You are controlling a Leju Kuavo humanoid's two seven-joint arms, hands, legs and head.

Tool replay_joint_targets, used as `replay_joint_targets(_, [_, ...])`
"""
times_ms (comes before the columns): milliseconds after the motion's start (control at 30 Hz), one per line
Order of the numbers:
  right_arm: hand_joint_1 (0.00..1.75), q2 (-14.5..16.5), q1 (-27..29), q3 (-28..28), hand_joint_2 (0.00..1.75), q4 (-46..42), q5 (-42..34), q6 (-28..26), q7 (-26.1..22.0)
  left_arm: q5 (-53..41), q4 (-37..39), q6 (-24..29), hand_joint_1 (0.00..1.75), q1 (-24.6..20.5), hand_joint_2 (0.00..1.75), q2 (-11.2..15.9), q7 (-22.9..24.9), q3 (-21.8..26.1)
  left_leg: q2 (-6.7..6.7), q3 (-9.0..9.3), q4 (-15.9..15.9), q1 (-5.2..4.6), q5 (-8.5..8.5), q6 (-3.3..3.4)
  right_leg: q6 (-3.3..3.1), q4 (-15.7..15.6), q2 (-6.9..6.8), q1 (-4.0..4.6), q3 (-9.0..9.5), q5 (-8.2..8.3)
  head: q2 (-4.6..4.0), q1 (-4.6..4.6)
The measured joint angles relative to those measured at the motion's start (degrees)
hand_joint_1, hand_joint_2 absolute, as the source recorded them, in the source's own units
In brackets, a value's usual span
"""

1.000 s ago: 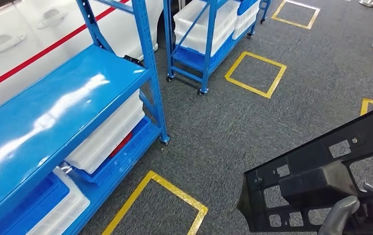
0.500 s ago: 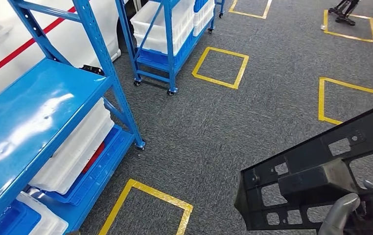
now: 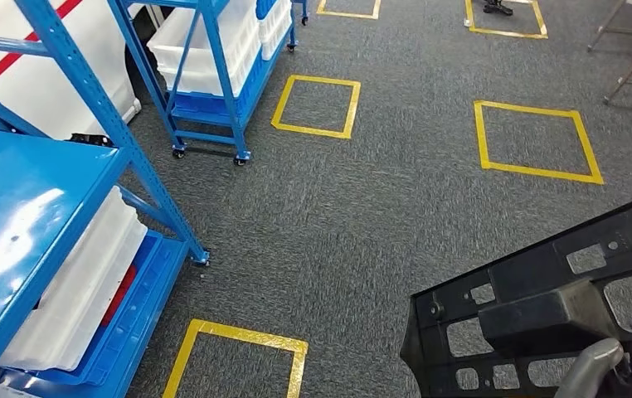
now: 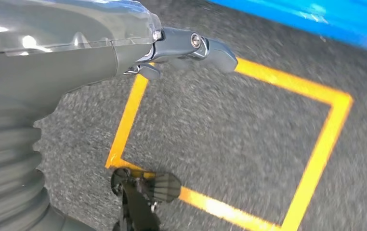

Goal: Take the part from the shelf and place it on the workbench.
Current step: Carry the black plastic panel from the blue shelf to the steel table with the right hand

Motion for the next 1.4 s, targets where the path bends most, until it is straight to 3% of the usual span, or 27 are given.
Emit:
replay_joint_targets(67, [1.75,0.0,0.2,-0.7,1.75,0.0,-0.8,1.7,0.0,-0.3,0.0,0.4,0.0,-0.2,1.75,-0.2,0.1,0.0,1.12,0.51,-0.1,-0.01,-0.22,-0.68,-0.9,0.0,1.11,0.34,-0.21,-0.03,0.01,-0.04])
replay_joint_targets(100, [1.75,0.1,0.3,-1.0,1.75,0.0,-0.9,2.4,0.0,-0.4,0.0,0.7,0.0,-0.5,1.75,-0.4,0.2,0.0,0.94,0.64,0.1,0.14,-0.51,-0.98,-1.29,-0.2,1.78,0.3,-0.29,0.1,0.01,-0.04])
replay_joint_targets(167, [1.75,0.3,0.2,-1.4,1.75,0.0,-1.0,3.1,0.1,-0.6,0.0,1.2,0.0,-0.9,1.75,-0.7,0.4,0.0,-1.65,-0.53,3.1,0.52,-2.81,-1.35,-2.18,-0.5,3.04,0.14,-0.33,0.45,0.0,-0.19])
replay_joint_targets(233, [1.75,0.4,0.1,-1.7,1.75,0.1,-1.0,3.2,0.1,-0.6,0.0,1.3,0.0,-0.9,1.75,-1.0,0.6,0.0,-4.82,-3.89,10.5,0.72,-6.85,-1.41,-2.75,-0.6,4.44,0.28,-0.44,0.61,0.0,-0.34])
replay_joint_targets(300, [1.75,0.5,0.1,-2.0,1.75,0.1,-0.9,3.3,0.2,-0.7,0.0,1.5,0.0,-0.8,1.75,-1.1,0.7,0.0,-5.68,-6.94,16.6,0.7,-8.68,-1.28,-2.92,-0.5,6.16,0.63,-0.5,0.66,0.0,-0.36])
replay_joint_targets(333, [1.75,0.5,0.1,-2.1,1.75,0.2,-0.9,3.3,0.2,-0.8,0.0,1.6,0.0,-0.7,1.75,-1.2,0.7,0.0,-5.82,-7.21,16.7,0.66,-7.86,-1.09,-2.95,-0.5,7.06,0.79,-0.47,0.67,0.01,-0.35])
replay_joint_targets(400, [1.75,0.5,0.1,-2.2,1.75,0.2,-0.7,3.3,0.2,-0.9,0.0,1.8,0.0,-0.8,1.75,-1.4,0.7,0.0,-6.89,-4.84,10.7,0.53,-3.55,-0.47,-2.94,-0.4,8.82,0.94,-0.31,0.68,0.0,-0.34])
replay_joint_targets(467, [1.75,0.5,0.1,-2.3,1.75,0.3,-0.6,3.3,0.3,-1.0,0.0,2.0,0.0,-0.8,1.75,-1.5,0.7,0.0,-10.21,-1.97,3.4,0.43,-0.38,0.09,-2.65,-0.2,10.37,0.95,-0.43,0.79,-0.01,-0.32])
replay_joint_targets(533, [1.75,0.6,0.1,-2.4,1.75,0.3,-0.6,3.3,0.3,-1.1,0.0,2.0,0.0,-0.8,1.75,-1.6,0.7,0.0,-11.92,-1.15,0.9,0.21,0.05,0.33,-1.91,-0.1,11.83,0.64,-0.9,1.09,0.0,-0.32])
replay_joint_targets(600, [1.75,0.8,0.3,-2.7,1.75,0.3,-0.5,3.3,0.3,-1.1,-0.1,2.0,0.0,-1.0,1.75,-1.8,0.7,0.0,-10.55,-0.87,0.4,0.13,0.45,0.69,-1.13,-0.2,12.74,0.32,-1.3,1.38,0.01,-0.31])
replay_joint_targets(667, [1.75,0.8,0.3,-3.0,1.75,0.3,-0.4,3.4,0.3,-1.3,-0.1,2.0,0.0,-1.1,1.75,-2.1,0.7,0.0,-8.88,-0.46,-0.6,0.27,1.12,1.35,-0.72,1.7,9.88,0.56,-2.3,0.09,0.0,-0.17])
replay_joint_targets(733, [1.75,0.8,0.3,-3.2,1.75,0.3,-0.2,3.7,0.5,-1.4,-0.2,1.7,0.0,-1.1,1.75,-2.4,0.7,0.0,-6.98,-0.37,-1.1,0.16,1.43,1.79,-0.38,7.5,5.84,0.7,-5.14,-3.44,0.0,-0.01])
replay_joint_targets(800, [1.75,0.9,0.2,-3.5,1.75,0.4,0.0,4.2,0.6,-1.6,-0.4,1.1,0.0,-1.0,1.75,-2.8,0.9,0.0,-5.04,-0.49,-1.0,0.01,1.38,1.83,0.08,13.9,4.67,0.4,-8.2,-6.07,0.0,0.04])
replay_joint_targets(833, [1.75,1.0,0.3,-3.7,1.75,0.4,0.2,4.4,0.6,-1.8,-0.5,0.7,0.0,-1.0,1.75,-2.9,1.0,-0.1,-4.12,-0.5,-1.0,0.0,1.3,1.74,0.31,14.8,4.45,0.2,-8.57,-5.94,0.0,0.04])
replay_joint_targets(867, [1.75,1.1,0.3,-3.9,1.75,0.5,0.2,4.7,0.6,-2.1,-0.7,0.3,0.0,-1.0,1.75,-3.1,1.1,-0.1,-3.24,-0.5,-0.9,0.04,1.18,1.6,0.54,13.5,4.13,0.01,-7.75,-4.8,0.0,0.05])
replay_joint_targets(933, [1.75,1.2,0.2,-4.3,1.75,0.6,0.3,5.5,0.5,-2.8,-1.1,-0.5,0.0,-1.3,1.75,-3.5,0.6,-0.6,-1.77,-0.34,-0.6,0.1,0.74,1.08,0.76,6.2,2.08,-0.21,-3.55,-1.6,0.0,0.05])
replay_joint_targets(1000, [1.75,1.3,-0.1,-4.6,1.75,0.7,0.2,6.2,0.4,-3.2,-1.9,-1.9,0.0,-1.7,1.75,-3.8,-1.3,-1.2,-0.71,-0.18,-0.1,-0.06,0.12,0.35,0.28,0.8,-0.02,-0.03,-0.55,-0.14,0.0,-0.03])
replay_joint_targets(1033, [1.75,1.3,-0.2,-4.7,1.75,0.8,0.1,6.4,0.3,-3.3,-2.5,-2.7,0.0,-2.0,1.75,-4.0,-2.7,-1.7,-0.22,-0.04,0.1,-0.19,-0.09,0.0,-0.16,0.2,-0.31,0.17,-0.27,-0.26,0.0,-0.08])
replay_joint_targets(1100, [1.75,1.3,-0.6,-4.7,1.75,1.0,-0.2,6.9,0.1,-2.8,-3.8,-4.4,0.0,-2.9,1.75,-4.3,-5.0,-2.9,0.53,0.3,0.1,-0.1,-0.34,-0.63,-1.04,0.2,0.95,0.33,-0.44,-0.11,0.0,-0.18])
replay_joint_targets(1167, [1.75,1.3,-1.2,-4.6,1.75,1.4,-0.3,7.1,0.1,-1.6,-4.9,-5.3,0.0,-4.2,1.75,-4.3,-6.2,-4.1,-1.35,-0.15,1.7,0.23,-1.72,-1.22,-1.88,0.0,2.14,0.21,-0.57,0.19,0.01,-0.22])
replay_joint_targets(1233, [1.75,1.2,-2.3,-4.3,1.75,1.9,-0.1,7.0,0.1,-0.9,-5.4,-5.4,0.0,-5.3,1.75,-4.1,-6.6,-5.4,-4.53,-2.86,7.8,0.41,-5.24,-1.44,-2.55,-0.1,3.45,0.25,-0.74,0.47,0.0,-0.31])
replay_joint_targets(1300, [1.75,1.0,-3.2,-3.9,1.75,2.4,0.2,6.7,0.1,-0.6,-5.6,-5.0,0.0,-5.6,1.75,-3.8,-6.4,-6.6,-5.63,-6.56,15.4,0.4,-8.19,-1.25,-2.91,-0.1,5.09,0.58,-0.96,0.61,-0.01,-0.33])
replay_joint_targets(1333, [1.75,0.9,-3.4,-3.8,1.75,2.7,0.4,6.5,0.1,-0.5,-5.6,-4.7,0.0,-5.6,1.75,-3.7,-6.0,-7.0,-5.74,-7.6,17.1,0.38,-8.19,-1.06,-2.98,0.0,6.01,0.75,-1.01,0.65,0.0,-0.33])
replay_joint_targets(1367, [1.75,0.7,-3.5,-3.6,1.75,3.0,0.7,6.2,0.1,-0.2,-5.6,-4.2,0.0,-5.6,1.75,-3.6,-5.5,-7.4,-5.85,-7.65,16.6,0.35,-7.02,-0.78,-3.01,0.0,6.9,0.89,-1.01,0.69,0.0,-0.33])
replay_joint_targets(1400, [1.75,0.6,-3.6,-3.3,1.75,3.2,1.1,5.9,0.2,0.2,-5.6,-3.7,0.0,-5.6,1.75,-3.5,-4.8,-7.7,-6.24,-6.65,13.8,0.26,-4.89,-0.4,-3.0,0.0,7.8,0.99,-0.98,0.72,0.0,-0.33])
